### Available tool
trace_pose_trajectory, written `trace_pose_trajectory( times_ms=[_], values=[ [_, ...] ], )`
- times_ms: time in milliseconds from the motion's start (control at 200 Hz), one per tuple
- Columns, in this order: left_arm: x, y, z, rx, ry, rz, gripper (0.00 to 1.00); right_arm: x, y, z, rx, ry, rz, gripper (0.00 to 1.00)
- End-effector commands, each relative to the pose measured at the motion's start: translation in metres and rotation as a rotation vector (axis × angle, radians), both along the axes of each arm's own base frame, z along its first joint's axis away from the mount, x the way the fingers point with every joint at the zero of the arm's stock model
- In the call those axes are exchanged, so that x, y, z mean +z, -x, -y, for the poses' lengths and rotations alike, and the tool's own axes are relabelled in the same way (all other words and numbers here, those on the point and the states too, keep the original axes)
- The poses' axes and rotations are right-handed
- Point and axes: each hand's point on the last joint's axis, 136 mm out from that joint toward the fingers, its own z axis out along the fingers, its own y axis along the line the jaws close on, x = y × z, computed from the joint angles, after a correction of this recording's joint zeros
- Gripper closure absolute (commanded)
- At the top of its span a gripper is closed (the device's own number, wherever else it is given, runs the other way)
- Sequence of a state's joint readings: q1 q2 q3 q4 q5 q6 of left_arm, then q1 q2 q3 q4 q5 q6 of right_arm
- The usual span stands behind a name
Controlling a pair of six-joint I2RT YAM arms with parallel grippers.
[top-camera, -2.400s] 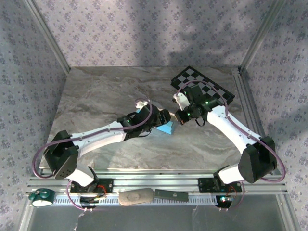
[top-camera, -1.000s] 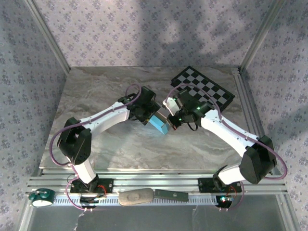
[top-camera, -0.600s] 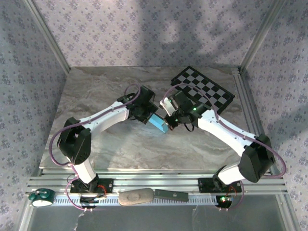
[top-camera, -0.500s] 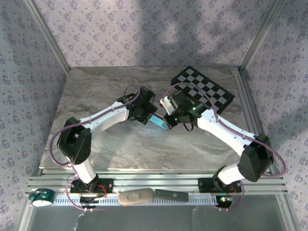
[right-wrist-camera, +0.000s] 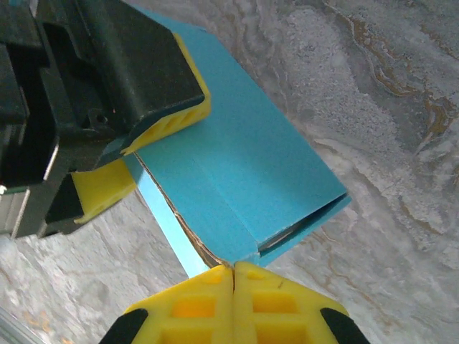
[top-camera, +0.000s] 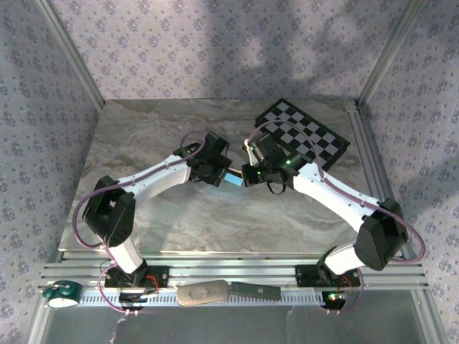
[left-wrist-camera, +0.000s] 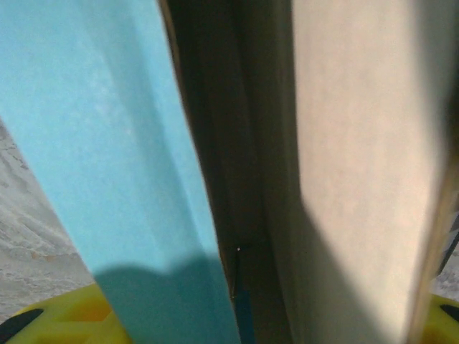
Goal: Fold the paper box
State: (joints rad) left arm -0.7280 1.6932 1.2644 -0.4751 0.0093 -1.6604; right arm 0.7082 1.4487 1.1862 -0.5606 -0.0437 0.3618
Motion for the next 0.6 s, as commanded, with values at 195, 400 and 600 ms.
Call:
trace_pose_trajectory(
  times_ms=[195, 400, 600],
  values=[
    [0.0, 0.0, 0.004, 0.052, 0.032, -0.03, 0.47, 0.002, -0.011, -0.002, -0.149, -0.085, 0.034, 1.0],
    [0.0, -0.006, 0.005, 0.077, 0.033, -0.029, 0.48, -0.003, -0.013, 0.001, -0.23, -0.131, 0.038, 1.0],
    [-0.003, -0.011, 0.005, 0.108, 0.043, -0.042, 0.5, 0.002, -0.017, 0.004, -0.322, -0.202, 0.048, 1.0]
  ],
)
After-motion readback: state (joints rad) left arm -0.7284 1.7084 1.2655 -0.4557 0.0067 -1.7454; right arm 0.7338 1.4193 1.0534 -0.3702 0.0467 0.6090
